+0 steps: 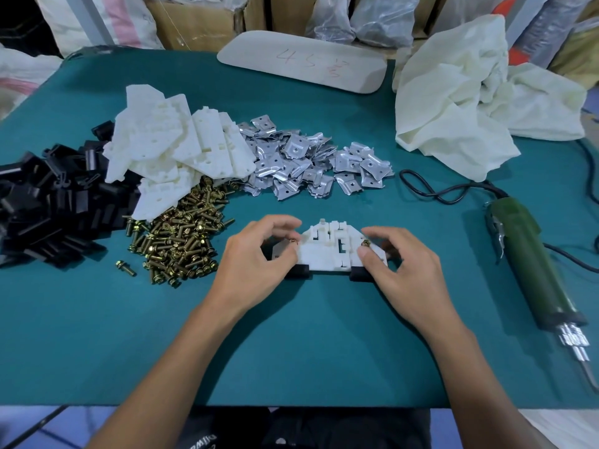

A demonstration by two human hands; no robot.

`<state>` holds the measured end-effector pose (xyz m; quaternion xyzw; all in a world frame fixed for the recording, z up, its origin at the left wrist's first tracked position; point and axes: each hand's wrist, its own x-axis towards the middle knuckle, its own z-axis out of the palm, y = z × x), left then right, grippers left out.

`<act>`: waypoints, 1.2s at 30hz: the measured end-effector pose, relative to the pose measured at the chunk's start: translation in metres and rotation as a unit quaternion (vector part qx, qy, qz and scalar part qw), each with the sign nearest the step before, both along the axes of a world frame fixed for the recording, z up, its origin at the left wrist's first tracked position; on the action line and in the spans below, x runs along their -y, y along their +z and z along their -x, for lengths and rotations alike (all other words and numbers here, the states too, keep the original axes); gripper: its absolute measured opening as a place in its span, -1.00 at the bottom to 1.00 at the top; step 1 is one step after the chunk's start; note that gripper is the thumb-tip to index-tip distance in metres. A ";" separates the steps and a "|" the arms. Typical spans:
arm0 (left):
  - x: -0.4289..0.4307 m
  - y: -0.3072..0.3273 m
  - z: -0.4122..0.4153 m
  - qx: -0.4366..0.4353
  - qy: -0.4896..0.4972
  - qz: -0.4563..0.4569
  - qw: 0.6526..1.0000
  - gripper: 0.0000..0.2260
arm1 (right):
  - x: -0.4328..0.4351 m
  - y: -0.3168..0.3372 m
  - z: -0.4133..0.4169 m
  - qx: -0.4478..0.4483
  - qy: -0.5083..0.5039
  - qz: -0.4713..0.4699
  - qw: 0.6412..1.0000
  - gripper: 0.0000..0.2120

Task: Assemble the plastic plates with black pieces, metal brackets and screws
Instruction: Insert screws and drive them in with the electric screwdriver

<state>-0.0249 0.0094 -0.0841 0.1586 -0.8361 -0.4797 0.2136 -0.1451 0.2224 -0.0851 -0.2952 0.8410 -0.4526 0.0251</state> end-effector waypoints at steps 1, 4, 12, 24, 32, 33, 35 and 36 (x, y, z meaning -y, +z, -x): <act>0.000 0.000 0.000 0.003 -0.002 -0.002 1.000 -0.70 | -0.001 0.000 0.000 -0.007 0.007 0.007 1.000 -0.87; 0.000 0.000 0.001 0.005 0.013 -0.005 1.000 -0.72 | 0.000 0.001 0.001 0.012 -0.005 0.009 1.000 -0.92; -0.002 0.000 0.000 0.010 -0.004 -0.017 1.000 -0.66 | -0.001 0.004 -0.002 0.004 -0.005 -0.001 1.000 -0.91; -0.001 0.003 -0.002 0.040 -0.003 0.008 0.999 -0.54 | -0.039 0.038 0.006 -0.052 -0.093 -0.054 0.993 -0.74; -0.017 0.005 0.017 0.055 -0.070 0.149 0.985 -0.22 | -0.136 0.058 0.051 0.076 -0.259 -0.359 0.893 -0.37; -0.018 0.005 0.020 0.062 -0.075 0.178 0.979 -0.21 | -0.137 0.054 0.052 0.086 -0.258 -0.360 0.892 -0.38; -0.019 0.003 0.026 0.077 -0.083 0.213 0.970 -0.23 | -0.136 0.051 0.055 0.084 -0.269 -0.348 0.894 -0.40; -0.020 0.002 0.027 0.080 -0.084 0.218 0.969 -0.25 | -0.136 0.051 0.058 0.091 -0.276 -0.340 0.894 -0.44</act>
